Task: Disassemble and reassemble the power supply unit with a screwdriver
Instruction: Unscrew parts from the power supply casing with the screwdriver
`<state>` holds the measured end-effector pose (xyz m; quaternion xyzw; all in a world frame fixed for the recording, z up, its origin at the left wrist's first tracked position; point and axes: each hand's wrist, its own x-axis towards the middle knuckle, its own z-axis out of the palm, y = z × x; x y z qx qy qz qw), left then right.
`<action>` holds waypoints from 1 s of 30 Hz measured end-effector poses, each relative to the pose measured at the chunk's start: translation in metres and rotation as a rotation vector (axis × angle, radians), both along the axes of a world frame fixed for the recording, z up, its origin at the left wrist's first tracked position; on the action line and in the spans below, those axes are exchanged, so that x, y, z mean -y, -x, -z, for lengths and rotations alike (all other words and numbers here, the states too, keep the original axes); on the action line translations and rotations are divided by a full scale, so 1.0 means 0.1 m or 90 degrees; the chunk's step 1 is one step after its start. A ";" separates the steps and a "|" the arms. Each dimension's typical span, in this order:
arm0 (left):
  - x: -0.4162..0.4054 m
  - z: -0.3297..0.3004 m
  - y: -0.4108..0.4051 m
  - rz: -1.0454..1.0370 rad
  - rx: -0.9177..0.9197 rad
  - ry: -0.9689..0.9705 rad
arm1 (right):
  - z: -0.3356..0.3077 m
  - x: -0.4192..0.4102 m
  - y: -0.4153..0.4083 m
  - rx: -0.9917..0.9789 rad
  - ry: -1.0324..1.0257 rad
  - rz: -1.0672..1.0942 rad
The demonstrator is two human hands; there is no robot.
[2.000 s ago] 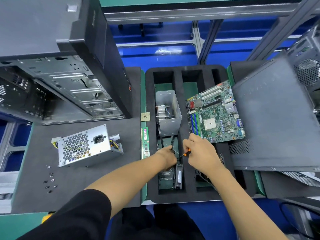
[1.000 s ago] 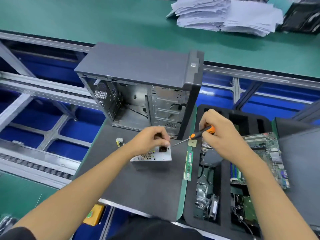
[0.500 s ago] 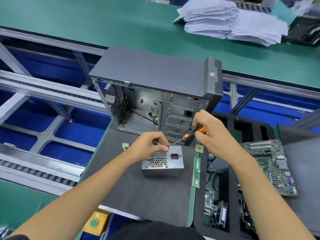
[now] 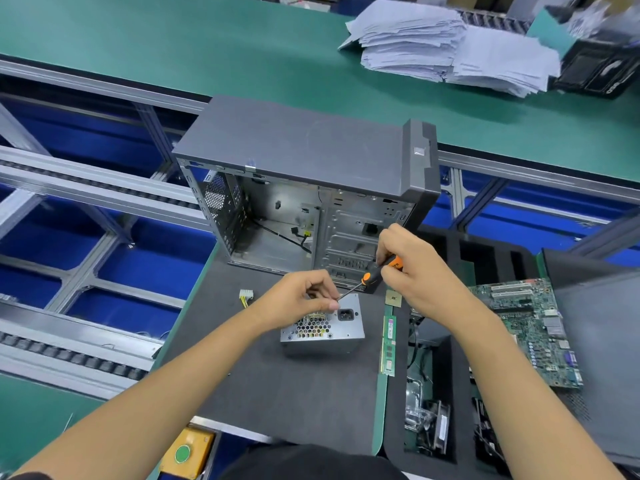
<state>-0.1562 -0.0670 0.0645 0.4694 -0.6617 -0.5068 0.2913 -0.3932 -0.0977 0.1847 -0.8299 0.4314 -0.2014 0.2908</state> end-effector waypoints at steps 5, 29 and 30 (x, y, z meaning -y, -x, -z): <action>-0.01 0.01 0.01 -0.002 0.006 0.008 | 0.03 -0.02 -0.03 -0.039 0.023 -0.021; 0.17 0.06 0.07 0.020 0.017 -0.012 | 0.04 -0.02 -0.10 -0.199 0.104 -0.111; 0.18 0.06 0.08 0.030 0.024 -0.013 | 0.04 -0.02 -0.11 -0.210 0.106 -0.115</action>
